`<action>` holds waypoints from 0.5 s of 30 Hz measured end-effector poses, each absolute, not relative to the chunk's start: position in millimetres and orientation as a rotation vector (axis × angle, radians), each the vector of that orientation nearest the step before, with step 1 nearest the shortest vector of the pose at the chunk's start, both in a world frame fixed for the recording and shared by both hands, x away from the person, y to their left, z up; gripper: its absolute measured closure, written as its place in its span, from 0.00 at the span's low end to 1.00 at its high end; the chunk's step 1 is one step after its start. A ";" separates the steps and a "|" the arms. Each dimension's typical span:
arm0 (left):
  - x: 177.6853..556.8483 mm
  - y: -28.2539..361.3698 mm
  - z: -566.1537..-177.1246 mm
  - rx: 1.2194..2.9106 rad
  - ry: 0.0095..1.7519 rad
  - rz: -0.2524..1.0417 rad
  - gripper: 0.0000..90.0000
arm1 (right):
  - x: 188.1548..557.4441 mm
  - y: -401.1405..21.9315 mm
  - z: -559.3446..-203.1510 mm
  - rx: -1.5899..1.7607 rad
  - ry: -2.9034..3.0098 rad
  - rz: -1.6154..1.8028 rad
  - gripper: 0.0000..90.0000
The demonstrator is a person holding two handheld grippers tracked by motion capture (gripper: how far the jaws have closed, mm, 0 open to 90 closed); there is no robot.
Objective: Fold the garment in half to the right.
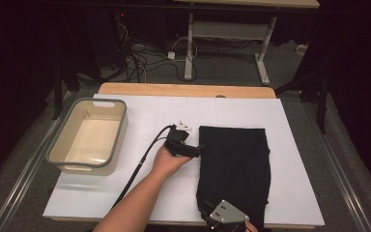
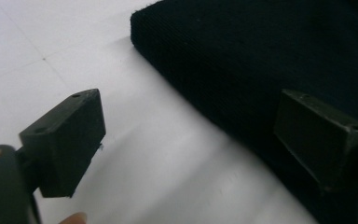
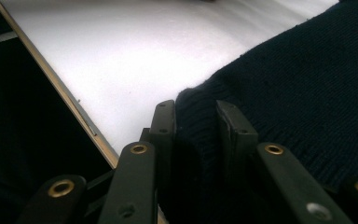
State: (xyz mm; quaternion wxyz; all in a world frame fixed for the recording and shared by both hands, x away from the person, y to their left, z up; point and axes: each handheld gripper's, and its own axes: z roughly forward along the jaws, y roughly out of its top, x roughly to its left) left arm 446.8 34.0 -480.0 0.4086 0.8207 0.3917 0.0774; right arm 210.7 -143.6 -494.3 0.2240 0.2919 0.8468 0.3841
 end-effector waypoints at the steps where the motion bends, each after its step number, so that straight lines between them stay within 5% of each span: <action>1: 451.5 30.2 -480.4 2.069 1.000 0.183 0.12 | 210.7 -143.6 -494.3 0.805 2.337 1.060 0.79; 7: 475.2 6.9 -479.2 2.092 1.094 0.152 0.15 | 210.1 -143.1 -494.5 0.801 2.335 1.055 0.79; 15: 467.1 -6.6 -480.6 2.048 1.112 0.181 0.62 | 208.7 -142.5 -495.5 0.776 2.326 1.052 0.79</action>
